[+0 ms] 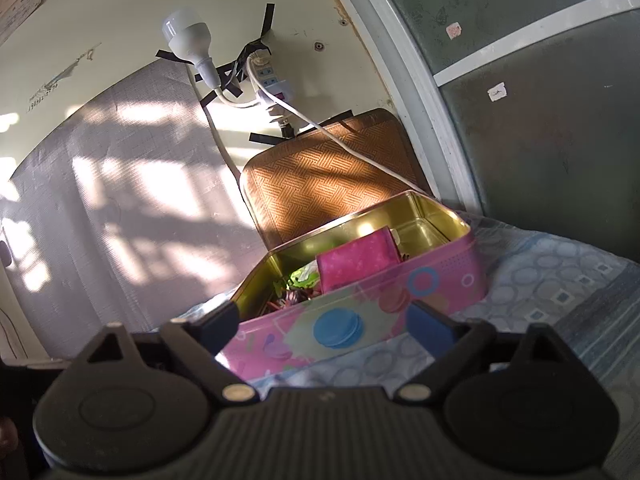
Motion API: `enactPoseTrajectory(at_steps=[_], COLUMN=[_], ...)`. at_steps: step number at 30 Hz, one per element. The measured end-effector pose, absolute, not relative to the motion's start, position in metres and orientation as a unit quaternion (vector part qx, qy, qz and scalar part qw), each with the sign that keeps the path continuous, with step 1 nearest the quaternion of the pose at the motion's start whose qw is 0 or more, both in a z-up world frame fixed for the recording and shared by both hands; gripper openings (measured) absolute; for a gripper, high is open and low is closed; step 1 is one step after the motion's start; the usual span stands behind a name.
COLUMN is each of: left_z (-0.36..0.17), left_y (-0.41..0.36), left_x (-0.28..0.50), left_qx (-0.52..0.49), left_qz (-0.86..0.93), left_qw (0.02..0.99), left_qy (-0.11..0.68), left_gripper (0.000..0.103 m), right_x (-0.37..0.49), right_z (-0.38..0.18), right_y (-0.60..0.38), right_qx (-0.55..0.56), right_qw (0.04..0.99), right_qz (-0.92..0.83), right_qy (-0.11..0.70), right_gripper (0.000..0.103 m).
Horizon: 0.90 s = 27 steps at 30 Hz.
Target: Organize rigid objects
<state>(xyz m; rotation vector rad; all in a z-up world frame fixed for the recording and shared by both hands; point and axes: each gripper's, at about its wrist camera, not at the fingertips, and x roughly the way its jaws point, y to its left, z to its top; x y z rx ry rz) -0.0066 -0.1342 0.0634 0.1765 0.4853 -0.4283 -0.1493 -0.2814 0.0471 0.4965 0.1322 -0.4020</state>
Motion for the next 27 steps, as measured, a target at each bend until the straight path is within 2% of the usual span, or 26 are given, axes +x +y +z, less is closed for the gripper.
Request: enactPoseTrajectory(at_steps=[3, 27], left_z=[0.061, 0.061], left_y=[-0.129, -0.082], left_x=[-0.014, -0.044], left_qx=[0.089, 0.045], left_qz=[-0.205, -0.164], left_qw=[0.946, 0.966], left_qy=[0.235, 0.197], left_gripper=[0.103, 0.103], right_x=[-0.149, -0.139], right_z=[0.050, 0.067], right_y=[-0.273, -0.222], right_qx=[0.243, 0.196], right_qw=[0.948, 0.963], right_qz=[-0.196, -0.160], right_qy=[0.069, 0.095], right_gripper=[0.103, 0.103])
